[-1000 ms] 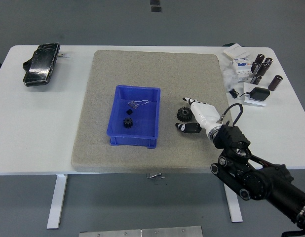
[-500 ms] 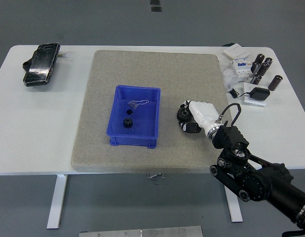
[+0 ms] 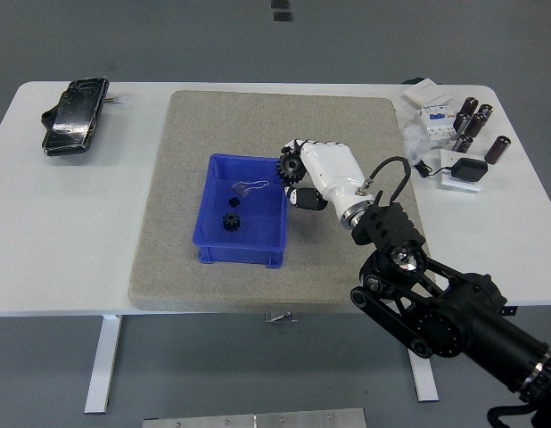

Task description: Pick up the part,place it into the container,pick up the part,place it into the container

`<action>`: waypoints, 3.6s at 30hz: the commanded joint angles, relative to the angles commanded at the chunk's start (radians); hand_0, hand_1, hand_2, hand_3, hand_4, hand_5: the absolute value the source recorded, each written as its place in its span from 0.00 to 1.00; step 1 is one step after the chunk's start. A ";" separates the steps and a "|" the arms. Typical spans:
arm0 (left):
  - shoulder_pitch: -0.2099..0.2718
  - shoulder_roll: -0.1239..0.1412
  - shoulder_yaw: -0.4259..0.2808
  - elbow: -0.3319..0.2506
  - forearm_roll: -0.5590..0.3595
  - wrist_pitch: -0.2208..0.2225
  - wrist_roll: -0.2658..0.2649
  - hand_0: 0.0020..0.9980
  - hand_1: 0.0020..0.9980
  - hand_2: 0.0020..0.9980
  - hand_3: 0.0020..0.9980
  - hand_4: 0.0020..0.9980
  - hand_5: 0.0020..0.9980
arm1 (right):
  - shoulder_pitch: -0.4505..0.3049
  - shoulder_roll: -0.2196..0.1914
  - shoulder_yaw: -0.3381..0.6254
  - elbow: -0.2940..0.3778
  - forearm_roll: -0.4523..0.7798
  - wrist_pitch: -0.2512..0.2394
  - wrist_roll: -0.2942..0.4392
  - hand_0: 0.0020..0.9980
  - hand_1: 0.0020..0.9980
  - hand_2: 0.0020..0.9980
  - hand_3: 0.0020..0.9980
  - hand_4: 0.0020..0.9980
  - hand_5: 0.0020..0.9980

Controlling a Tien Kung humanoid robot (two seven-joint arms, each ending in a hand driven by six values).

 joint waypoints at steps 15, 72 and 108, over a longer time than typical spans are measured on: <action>0.001 0.000 0.003 0.000 -0.002 0.000 0.006 0.64 0.61 0.58 0.57 0.64 0.34 | 0.012 0.049 -0.094 -0.006 0.015 0.035 0.003 0.87 0.83 0.83 0.87 0.91 0.75; 0.007 0.019 -0.016 0.000 0.023 -0.006 0.000 0.64 0.61 0.57 0.58 0.62 0.30 | -0.420 -0.111 0.679 0.130 0.680 -0.172 0.434 0.79 0.75 0.76 0.78 0.93 0.72; 0.014 0.013 -0.022 0.000 0.022 -0.007 -0.004 0.64 0.61 0.57 0.58 0.63 0.26 | -0.454 -0.116 0.765 0.171 0.673 -0.173 0.459 0.78 0.73 0.76 0.77 0.93 0.71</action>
